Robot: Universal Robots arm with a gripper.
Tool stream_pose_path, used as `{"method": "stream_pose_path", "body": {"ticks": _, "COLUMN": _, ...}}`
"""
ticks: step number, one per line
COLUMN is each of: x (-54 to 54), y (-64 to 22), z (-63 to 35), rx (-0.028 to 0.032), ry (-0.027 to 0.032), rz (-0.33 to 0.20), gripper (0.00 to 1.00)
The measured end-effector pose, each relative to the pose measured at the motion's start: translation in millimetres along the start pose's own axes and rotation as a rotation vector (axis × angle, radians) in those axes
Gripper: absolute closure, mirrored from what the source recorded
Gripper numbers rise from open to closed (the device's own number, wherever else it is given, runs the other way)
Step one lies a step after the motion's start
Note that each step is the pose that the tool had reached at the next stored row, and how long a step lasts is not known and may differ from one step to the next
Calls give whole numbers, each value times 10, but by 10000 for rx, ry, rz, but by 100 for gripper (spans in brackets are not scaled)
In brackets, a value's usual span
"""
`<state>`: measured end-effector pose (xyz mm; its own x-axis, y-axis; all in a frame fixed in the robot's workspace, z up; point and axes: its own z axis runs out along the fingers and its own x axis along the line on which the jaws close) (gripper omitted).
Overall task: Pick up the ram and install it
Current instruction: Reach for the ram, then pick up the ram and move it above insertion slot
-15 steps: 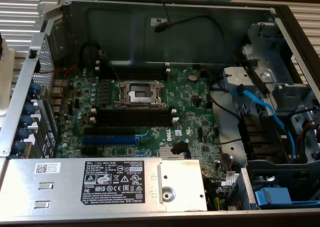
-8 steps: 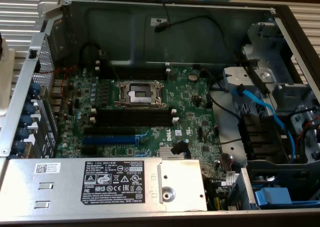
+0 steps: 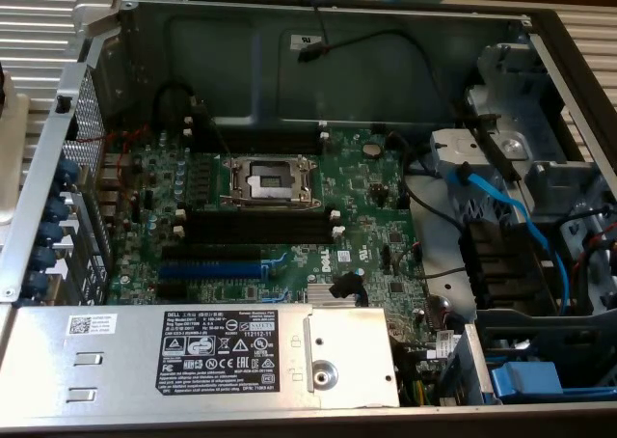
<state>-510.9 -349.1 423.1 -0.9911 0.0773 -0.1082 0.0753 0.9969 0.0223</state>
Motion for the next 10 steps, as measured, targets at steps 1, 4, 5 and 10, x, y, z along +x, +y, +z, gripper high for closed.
{"method": "stream_pose_path", "body": {"ticks": 1, "x": 0, "y": 0, "z": 0, "rx": 1, "ry": 17, "rz": 0, "gripper": 90}}
{"method": "stream_pose_path", "body": {"ticks": 4, "x": 0, "y": 0, "z": 0, "rx": 5, "ry": 69, "rz": 1, "gripper": 90}}
{"method": "stream_pose_path", "body": {"ticks": 5, "x": 0, "y": 0, "z": 0, "rx": 7, "ry": 88, "rz": 0, "gripper": 90}}
{"method": "stream_pose_path", "body": {"ticks": 10, "x": 0, "y": 0, "z": 0, "rx": 13, "ry": 174, "rz": 2, "gripper": 90}}
